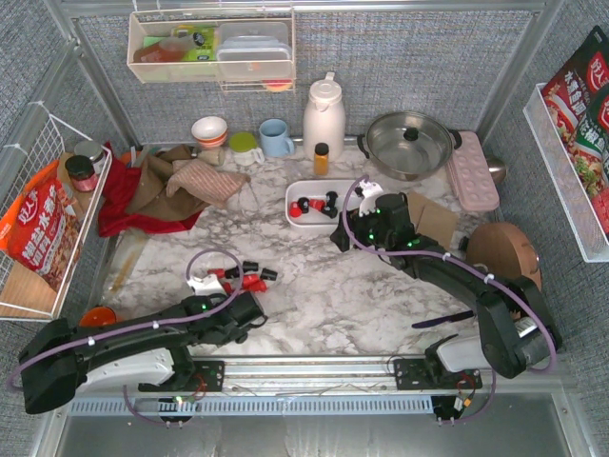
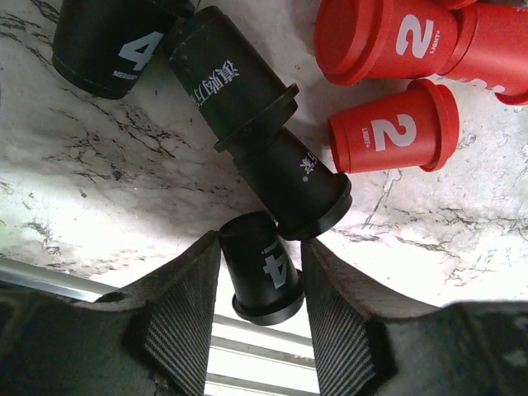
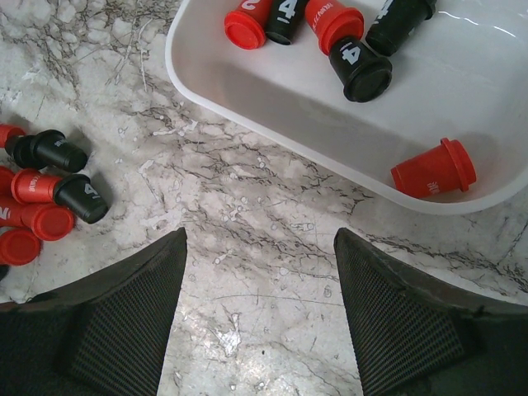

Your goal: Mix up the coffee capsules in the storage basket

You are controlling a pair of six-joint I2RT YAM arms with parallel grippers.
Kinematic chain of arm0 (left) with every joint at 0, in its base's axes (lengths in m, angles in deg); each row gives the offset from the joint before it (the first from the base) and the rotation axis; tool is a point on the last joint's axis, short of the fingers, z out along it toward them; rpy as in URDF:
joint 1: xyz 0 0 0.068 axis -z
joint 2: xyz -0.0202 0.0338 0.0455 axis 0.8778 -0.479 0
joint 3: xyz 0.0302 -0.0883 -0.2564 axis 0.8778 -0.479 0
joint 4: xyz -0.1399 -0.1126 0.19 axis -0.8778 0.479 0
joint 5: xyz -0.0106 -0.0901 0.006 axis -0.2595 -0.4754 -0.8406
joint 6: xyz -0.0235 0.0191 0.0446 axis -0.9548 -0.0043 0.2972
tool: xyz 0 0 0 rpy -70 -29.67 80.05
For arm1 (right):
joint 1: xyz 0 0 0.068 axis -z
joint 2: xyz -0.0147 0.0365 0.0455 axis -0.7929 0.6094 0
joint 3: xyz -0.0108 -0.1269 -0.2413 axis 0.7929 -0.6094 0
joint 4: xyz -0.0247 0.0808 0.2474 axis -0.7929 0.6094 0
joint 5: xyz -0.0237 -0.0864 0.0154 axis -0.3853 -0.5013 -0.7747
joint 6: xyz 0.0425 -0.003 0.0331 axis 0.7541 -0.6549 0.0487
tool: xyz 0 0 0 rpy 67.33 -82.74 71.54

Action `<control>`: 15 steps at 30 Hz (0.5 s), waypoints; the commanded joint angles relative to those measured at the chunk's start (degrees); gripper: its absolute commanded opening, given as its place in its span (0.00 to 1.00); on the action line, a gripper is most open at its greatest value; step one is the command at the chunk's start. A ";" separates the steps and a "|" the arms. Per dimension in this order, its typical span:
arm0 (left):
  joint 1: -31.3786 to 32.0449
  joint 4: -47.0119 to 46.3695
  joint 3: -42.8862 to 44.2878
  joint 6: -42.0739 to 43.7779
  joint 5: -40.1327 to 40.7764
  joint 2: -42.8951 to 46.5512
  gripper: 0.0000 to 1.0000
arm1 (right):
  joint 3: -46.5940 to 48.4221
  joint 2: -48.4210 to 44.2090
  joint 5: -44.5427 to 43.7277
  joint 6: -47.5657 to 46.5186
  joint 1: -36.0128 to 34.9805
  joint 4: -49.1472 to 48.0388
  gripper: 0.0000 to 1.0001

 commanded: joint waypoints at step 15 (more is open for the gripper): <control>0.72 -10.40 1.76 5.73 -0.31 -6.71 0.43 | 0.37 0.03 0.35 0.03 0.03 -0.29 0.77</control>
